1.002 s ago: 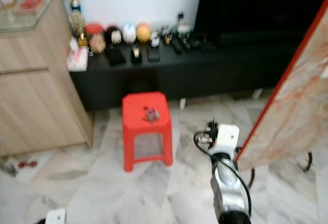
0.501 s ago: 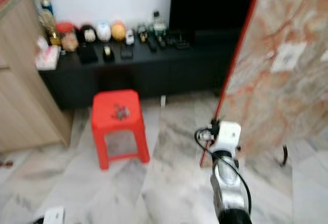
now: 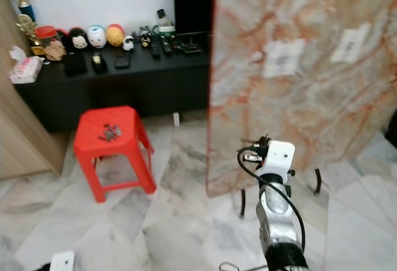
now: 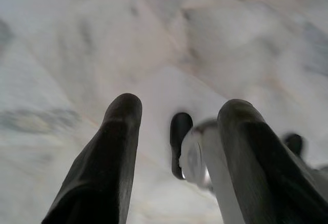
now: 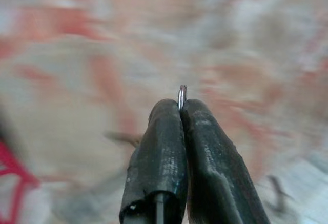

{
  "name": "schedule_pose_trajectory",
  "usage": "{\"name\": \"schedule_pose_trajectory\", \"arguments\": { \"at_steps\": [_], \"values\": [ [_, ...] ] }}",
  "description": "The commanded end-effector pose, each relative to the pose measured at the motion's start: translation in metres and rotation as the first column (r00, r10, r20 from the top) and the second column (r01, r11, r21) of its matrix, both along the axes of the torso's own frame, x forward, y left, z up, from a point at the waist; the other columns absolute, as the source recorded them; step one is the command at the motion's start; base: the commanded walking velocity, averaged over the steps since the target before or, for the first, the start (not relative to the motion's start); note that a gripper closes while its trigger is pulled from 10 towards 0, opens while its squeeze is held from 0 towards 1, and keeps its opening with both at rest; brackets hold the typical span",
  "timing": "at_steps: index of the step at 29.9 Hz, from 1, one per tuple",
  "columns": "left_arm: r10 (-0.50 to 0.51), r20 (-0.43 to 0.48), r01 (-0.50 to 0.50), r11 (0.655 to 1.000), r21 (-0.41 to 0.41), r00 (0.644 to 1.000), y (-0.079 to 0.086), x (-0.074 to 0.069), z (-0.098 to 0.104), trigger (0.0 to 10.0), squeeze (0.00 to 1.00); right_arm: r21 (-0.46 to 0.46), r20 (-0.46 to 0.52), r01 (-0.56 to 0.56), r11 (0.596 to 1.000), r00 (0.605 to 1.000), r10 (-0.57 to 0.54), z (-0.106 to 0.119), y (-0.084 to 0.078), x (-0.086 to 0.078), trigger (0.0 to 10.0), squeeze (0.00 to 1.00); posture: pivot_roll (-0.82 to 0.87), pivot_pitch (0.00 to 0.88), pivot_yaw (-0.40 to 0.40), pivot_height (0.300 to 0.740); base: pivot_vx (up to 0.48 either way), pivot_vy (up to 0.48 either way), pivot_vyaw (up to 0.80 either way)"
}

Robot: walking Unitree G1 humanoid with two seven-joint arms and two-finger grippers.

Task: Hang keys on a hook

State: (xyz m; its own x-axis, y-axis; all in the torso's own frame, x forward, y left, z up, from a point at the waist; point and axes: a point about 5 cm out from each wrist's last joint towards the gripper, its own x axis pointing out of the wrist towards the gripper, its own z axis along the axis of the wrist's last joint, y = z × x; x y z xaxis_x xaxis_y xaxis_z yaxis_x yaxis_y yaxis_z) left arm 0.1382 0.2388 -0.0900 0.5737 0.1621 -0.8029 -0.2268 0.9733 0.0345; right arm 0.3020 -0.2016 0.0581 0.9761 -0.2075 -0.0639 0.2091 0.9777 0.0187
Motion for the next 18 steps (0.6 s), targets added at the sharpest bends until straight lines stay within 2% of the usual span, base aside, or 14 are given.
{"name": "schedule_pose_trajectory", "arguments": {
  "at_steps": [1,5,18],
  "values": [
    [0.003,-0.031,-0.002,1.000,0.018,1.000,0.0078,-0.0061,-0.0005,10.0,0.00,0.001,0.023,-0.014,1.000,1.000,0.014,0.0056,0.0050,0.0038,10.0,0.00,-0.10,0.000,-0.007,0.740,0.000,0.000,0.00],
    [0.016,-0.053,-0.015,1.000,0.018,0.998,0.0104,-0.0135,-0.0024,10.0,0.00,-0.006,0.027,0.007,1.000,1.000,-0.007,0.0072,0.0002,0.0052,10.0,0.00,-0.10,0.000,-0.010,0.740,0.000,0.000,0.00],
    [0.050,-0.040,-0.050,0.999,0.009,0.998,0.0115,-0.0148,-0.0024,10.0,0.00,0.000,0.017,0.006,1.000,1.000,-0.006,0.0061,0.0004,0.0055,10.0,0.00,-0.10,0.000,-0.016,0.740,0.000,0.000,0.00]
  ]
}}
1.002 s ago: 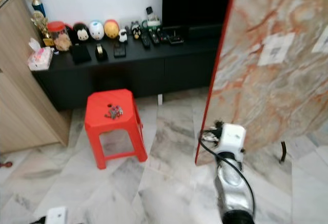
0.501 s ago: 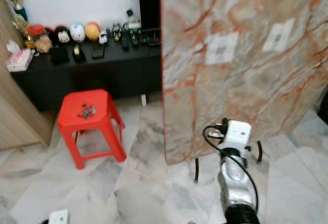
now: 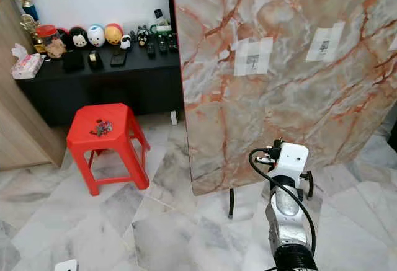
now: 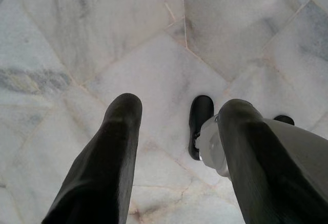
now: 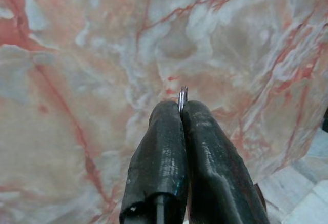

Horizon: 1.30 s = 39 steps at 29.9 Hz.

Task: Hang keys on a hook

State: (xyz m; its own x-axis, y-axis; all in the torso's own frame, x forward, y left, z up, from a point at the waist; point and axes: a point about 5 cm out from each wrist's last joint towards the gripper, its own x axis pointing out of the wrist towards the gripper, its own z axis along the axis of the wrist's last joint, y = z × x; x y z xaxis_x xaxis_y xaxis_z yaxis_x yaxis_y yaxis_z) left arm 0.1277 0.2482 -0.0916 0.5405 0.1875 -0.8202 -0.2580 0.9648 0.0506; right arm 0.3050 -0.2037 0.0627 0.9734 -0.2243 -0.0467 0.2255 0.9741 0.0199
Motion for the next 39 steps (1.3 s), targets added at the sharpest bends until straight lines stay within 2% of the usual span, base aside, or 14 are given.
{"name": "schedule_pose_trajectory", "arguments": {
  "at_steps": [1,12,19,27,31,39],
  "values": [
    [0.012,-0.007,-0.012,1.000,-0.001,1.000,0.000,-0.005,-0.001,10.0,0.00,0.002,-0.007,-0.030,1.000,1.000,0.030,0.000,0.005,0.002,10.0,0.00,-0.09,0.000,-0.019,0.740,0.000,0.000,0.00],
    [-0.005,-0.016,0.005,1.000,-0.010,1.000,-0.009,-0.010,-0.005,10.0,0.00,-0.002,-0.012,-0.045,0.999,0.999,0.045,-0.002,0.007,0.000,10.0,0.00,-0.10,0.000,-0.023,0.740,0.000,0.000,0.00],
    [-0.003,-0.012,0.003,1.000,-0.006,1.000,-0.006,-0.002,-0.002,10.0,0.00,0.006,-0.016,-0.064,0.998,0.998,0.065,-0.002,0.010,0.001,10.0,0.00,-0.10,0.000,-0.033,0.740,0.284,0.000,0.00],
    [0.007,-0.014,-0.007,1.000,-0.004,1.000,-0.001,-0.003,-0.001,10.0,0.00,0.007,-0.023,-0.092,0.996,0.996,0.092,-0.004,0.016,0.000,10.0,0.00,-0.10,0.000,-0.034,0.740,0.335,0.000,0.00],
    [-0.002,-0.025,0.002,1.000,-0.009,1.000,-0.005,-0.008,-0.004,10.0,0.00,0.015,-0.016,-0.090,0.996,0.996,0.090,-0.003,0.019,0.001,10.0,0.00,-0.10,0.000,-0.026,0.740,0.349,0.000,0.00],
    [-0.024,-0.033,0.024,1.000,-0.005,0.999,-0.011,-0.007,-0.005,10.0,0.00,0.022,-0.018,-0.106,0.994,0.994,0.106,-0.007,0.028,-0.003,10.0,0.00,-0.10,0.000,-0.025,0.740,0.258,0.000,0.00]
  ]
}}
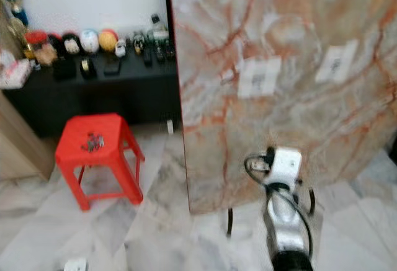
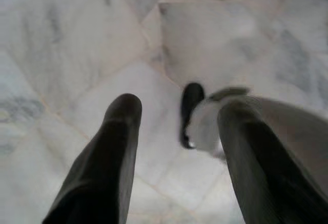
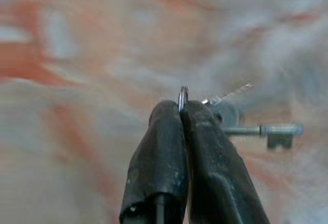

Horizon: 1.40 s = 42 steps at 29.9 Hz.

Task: Hang keys on a hook

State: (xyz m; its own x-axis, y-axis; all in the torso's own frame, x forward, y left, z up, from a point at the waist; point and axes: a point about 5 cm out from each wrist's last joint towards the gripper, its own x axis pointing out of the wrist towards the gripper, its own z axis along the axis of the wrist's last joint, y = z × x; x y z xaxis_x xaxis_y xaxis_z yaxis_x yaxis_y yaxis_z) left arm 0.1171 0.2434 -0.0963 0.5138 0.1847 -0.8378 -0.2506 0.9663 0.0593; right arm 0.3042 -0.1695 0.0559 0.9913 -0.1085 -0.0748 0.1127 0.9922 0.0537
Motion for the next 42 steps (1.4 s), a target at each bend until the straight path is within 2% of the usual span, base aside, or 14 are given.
{"name": "schedule_pose_trajectory", "arguments": {
  "at_steps": [1,6,10,12,13,14,15,18,20,22,26,31,35,42],
  "values": [
    [-0.024,-0.001,0.024,1.000,-0.006,1.000,-0.008,0.004,-0.001,10.0,0.00,-0.020,0.005,0.005,1.000,1.000,-0.005,0.000,-0.006,-0.003,10.0,0.00,-0.11,0.000,-0.021,0.740,0.000,0.000,0.00],
    [-0.042,0.000,0.042,0.999,-0.012,0.999,-0.014,0.007,-0.002,10.0,0.00,-0.067,0.038,0.004,0.998,0.999,-0.002,0.006,-0.006,-0.002,10.0,0.00,-0.11,0.000,-0.019,0.740,0.000,0.000,0.00],
    [-0.052,0.009,0.052,0.999,-0.012,0.999,-0.018,0.011,-0.001,10.0,0.00,-0.085,0.073,0.096,0.992,0.993,-0.090,0.012,-0.014,-0.004,10.0,0.00,-0.11,0.000,-0.016,0.740,0.000,0.000,0.00],
    [-0.062,0.009,0.062,0.998,-0.009,0.998,-0.019,0.013,-0.001,10.0,0.00,-0.198,0.093,0.105,0.975,0.992,-0.088,0.016,-0.013,-0.005,10.0,0.00,-0.12,0.000,-0.014,0.740,0.000,0.000,0.00],
    [-0.062,0.009,0.062,0.998,-0.009,0.998,-0.019,0.014,-0.001,10.0,0.00,-0.218,0.107,0.107,0.970,0.991,-0.085,0.019,-0.010,-0.006,10.0,0.00,-0.14,0.000,-0.001,0.740,0.000,0.000,0.00],
    [-0.077,0.011,0.077,0.997,-0.009,0.997,-0.020,0.017,0.000,10.0,0.00,-0.254,0.149,0.064,0.965,0.989,-0.026,0.028,0.005,-0.006,10.0,0.00,-0.14,0.000,0.000,0.740,0.000,0.000,0.00],
    [-0.083,0.011,0.083,0.996,-0.009,0.996,-0.021,0.018,0.000,10.0,0.00,-0.262,0.163,0.047,0.964,0.987,-0.004,0.031,0.009,-0.006,10.0,0.00,-0.14,0.000,0.000,0.740,0.000,0.000,0.00],
    [-0.087,0.014,0.087,0.996,-0.005,0.996,-0.020,0.021,0.001,10.0,0.00,-0.290,0.193,0.050,0.956,0.981,0.007,0.040,0.014,-0.004,10.0,0.00,-0.16,0.000,-0.001,0.740,0.000,0.000,0.00],
    [-0.085,0.015,0.085,0.996,-0.004,0.996,-0.020,0.022,0.002,10.0,0.00,-0.330,0.254,0.158,0.931,0.964,-0.074,0.055,0.007,0.002,10.0,0.00,-0.15,0.000,-0.006,0.740,0.000,0.000,0.00],
    [-0.083,0.013,0.084,0.996,-0.004,0.996,-0.021,0.019,0.001,10.0,0.00,-0.332,0.265,0.204,0.921,0.957,-0.117,0.060,0.003,0.004,10.0,0.00,-0.15,0.000,-0.006,0.740,0.000,0.000,0.00],
    [-0.093,0.011,0.093,0.996,-0.004,0.996,-0.022,0.016,0.000,10.0,0.00,-0.355,0.274,0.261,0.898,0.947,-0.167,0.064,-0.001,0.007,10.0,0.00,-0.15,0.000,-0.005,0.740,0.000,0.000,0.00],
    [-0.095,0.010,0.095,0.995,-0.001,0.995,-0.022,0.016,-0.001,10.0,0.00,-0.390,0.215,0.285,0.876,0.953,-0.215,0.057,-0.005,0.009,10.0,0.00,-0.14,0.000,-0.008,0.740,0.000,0.000,0.00],
    [-0.088,0.014,0.088,0.996,0.000,0.996,-0.022,0.016,0.000,10.0,0.00,-0.399,0.196,0.275,0.875,0.957,-0.212,0.056,-0.005,0.012,10.0,0.00,-0.13,0.000,-0.019,0.740,0.000,0.000,0.00],
    [-0.073,0.013,0.073,0.997,0.001,0.997,-0.022,0.016,0.000,10.0,0.00,-0.474,0.225,0.295,0.830,0.952,-0.209,0.065,-0.007,0.020,10.0,0.00,-0.12,0.000,-0.020,0.740,0.000,0.000,0.00]
  ]
}}
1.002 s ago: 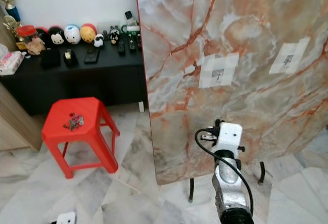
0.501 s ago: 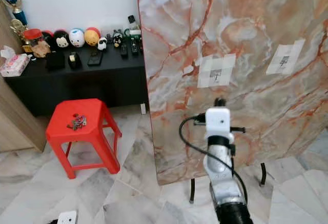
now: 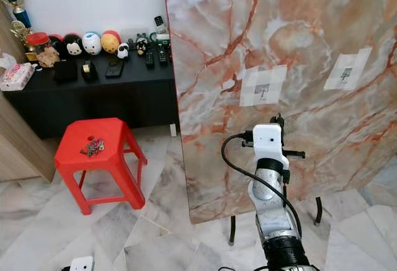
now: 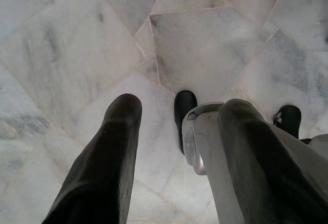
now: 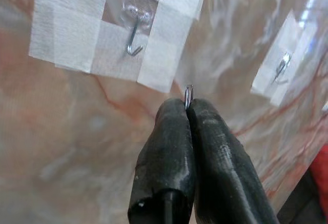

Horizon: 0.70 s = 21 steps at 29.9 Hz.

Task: Hang keys on a hook

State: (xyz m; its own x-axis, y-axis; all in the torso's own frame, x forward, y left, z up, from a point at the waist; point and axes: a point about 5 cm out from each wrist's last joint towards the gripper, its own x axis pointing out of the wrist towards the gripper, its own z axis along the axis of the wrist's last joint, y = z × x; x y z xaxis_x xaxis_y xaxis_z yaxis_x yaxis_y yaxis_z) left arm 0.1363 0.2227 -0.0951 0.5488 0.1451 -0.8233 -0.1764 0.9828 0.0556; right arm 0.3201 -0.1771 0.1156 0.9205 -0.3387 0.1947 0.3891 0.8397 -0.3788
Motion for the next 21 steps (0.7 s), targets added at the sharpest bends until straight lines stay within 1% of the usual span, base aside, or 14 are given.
{"name": "schedule_pose_trajectory", "arguments": {
  "at_steps": [1,7,11,13,15,20,21],
  "values": [
    [0.004,-0.014,-0.004,1.000,-0.001,1.000,-0.001,-0.003,-0.002,10.0,0.00,-0.051,0.007,-0.009,0.999,1.000,0.010,0.008,0.001,0.007,10.0,0.00,-0.12,0.000,-0.018,0.740,0.000,0.000,0.00],
    [-0.004,-0.011,0.004,1.000,0.004,1.000,0.000,-0.001,-0.001,10.0,0.00,-0.104,0.007,-0.001,0.995,1.000,0.002,0.012,0.001,0.013,10.0,0.00,-0.10,0.000,-0.020,0.740,0.000,0.000,0.00],
    [-0.002,-0.010,0.002,1.000,0.006,1.000,0.000,0.000,0.000,10.0,0.00,-0.112,-0.006,0.003,0.994,1.000,-0.003,0.011,0.001,0.015,10.0,0.00,-0.10,0.000,-0.019,0.740,0.000,0.000,0.00],
    [-0.001,-0.008,0.001,1.000,0.008,1.000,0.001,0.001,0.000,10.0,0.00,-0.138,-0.036,-0.014,0.990,0.999,0.009,0.009,0.001,0.018,10.0,0.00,-0.10,0.000,-0.016,0.740,0.000,0.000,0.00],
    [-0.001,-0.007,0.002,1.000,0.008,1.000,0.000,0.001,0.000,10.0,0.00,-0.134,-0.054,-0.016,0.991,0.999,0.009,0.007,0.001,0.019,10.0,0.00,-0.10,0.000,-0.015,0.740,0.000,0.000,0.00],
    [-0.004,-0.006,0.004,1.000,0.008,1.000,0.000,0.002,0.000,10.0,0.00,-0.142,-0.059,-0.018,0.990,0.998,0.010,0.006,0.000,0.021,10.0,0.00,-0.10,0.000,-0.015,0.740,0.000,0.000,0.00],
    [0.000,-0.003,0.000,1.000,0.008,1.000,0.001,0.002,0.001,10.0,0.00,-0.167,-0.053,-0.021,0.986,0.999,0.013,0.008,0.000,0.021,10.0,0.00,-0.09,0.000,-0.016,0.740,0.000,0.000,0.00]
  ]
}}
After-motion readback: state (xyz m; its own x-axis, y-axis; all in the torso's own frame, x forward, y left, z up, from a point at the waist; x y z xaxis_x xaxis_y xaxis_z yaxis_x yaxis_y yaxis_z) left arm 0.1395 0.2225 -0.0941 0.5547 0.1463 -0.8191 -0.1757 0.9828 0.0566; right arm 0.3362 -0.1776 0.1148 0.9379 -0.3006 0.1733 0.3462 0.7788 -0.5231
